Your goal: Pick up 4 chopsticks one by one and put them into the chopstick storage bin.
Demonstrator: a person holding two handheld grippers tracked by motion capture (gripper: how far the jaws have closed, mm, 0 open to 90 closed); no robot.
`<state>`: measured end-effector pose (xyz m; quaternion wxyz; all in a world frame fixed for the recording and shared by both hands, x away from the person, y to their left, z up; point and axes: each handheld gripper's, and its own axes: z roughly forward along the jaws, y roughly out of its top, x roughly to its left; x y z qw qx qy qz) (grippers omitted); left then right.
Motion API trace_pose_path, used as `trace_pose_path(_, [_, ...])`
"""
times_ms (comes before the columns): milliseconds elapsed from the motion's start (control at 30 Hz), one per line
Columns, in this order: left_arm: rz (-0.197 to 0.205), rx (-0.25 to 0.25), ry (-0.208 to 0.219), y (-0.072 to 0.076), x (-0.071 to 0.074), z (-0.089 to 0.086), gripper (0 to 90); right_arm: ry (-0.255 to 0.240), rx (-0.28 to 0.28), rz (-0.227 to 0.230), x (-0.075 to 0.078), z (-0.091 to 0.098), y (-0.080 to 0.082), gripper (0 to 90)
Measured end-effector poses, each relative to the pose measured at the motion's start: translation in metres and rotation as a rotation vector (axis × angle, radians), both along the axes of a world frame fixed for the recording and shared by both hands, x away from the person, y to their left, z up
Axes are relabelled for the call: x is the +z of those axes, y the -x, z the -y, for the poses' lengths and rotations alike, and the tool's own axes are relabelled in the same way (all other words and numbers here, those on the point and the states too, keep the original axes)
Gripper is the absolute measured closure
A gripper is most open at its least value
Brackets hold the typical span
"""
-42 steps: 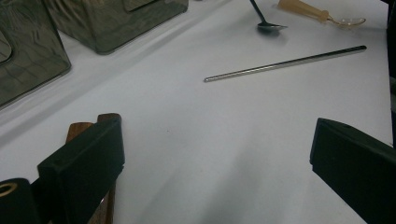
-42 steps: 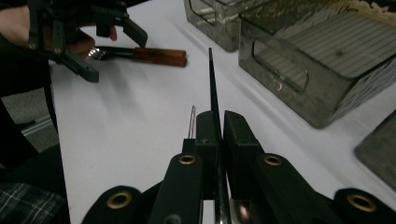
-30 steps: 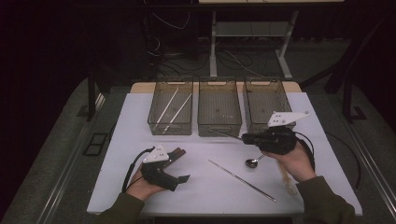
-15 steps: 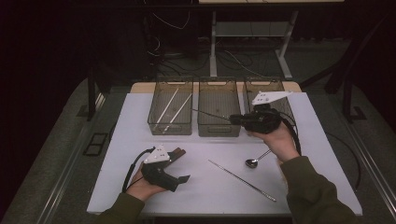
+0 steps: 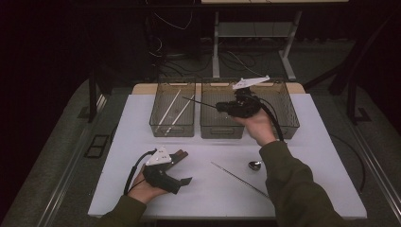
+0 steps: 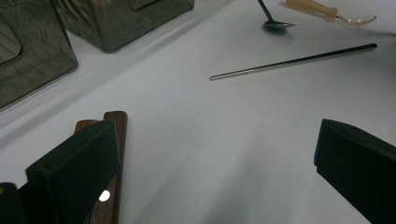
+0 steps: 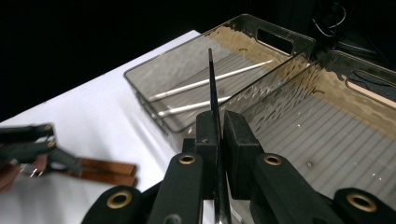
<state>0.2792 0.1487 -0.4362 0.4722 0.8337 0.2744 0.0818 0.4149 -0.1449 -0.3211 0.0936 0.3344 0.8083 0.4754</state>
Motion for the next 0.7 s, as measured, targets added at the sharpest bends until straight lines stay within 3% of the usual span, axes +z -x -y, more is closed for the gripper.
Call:
trace_pose_path(167, [0.004, -0.007, -0.004, 0.000, 0.000, 0.000, 0.0, -0.008, -0.025, -0.011, -0.006, -0.017, -0.015, 85.2])
trace_pose_path(700, [0.001, -0.013, 0.008, 0.000, 0.000, 0.000, 0.0, 0.069, -0.064, -0.059, -0.035, -0.074, -0.046, 85.2])
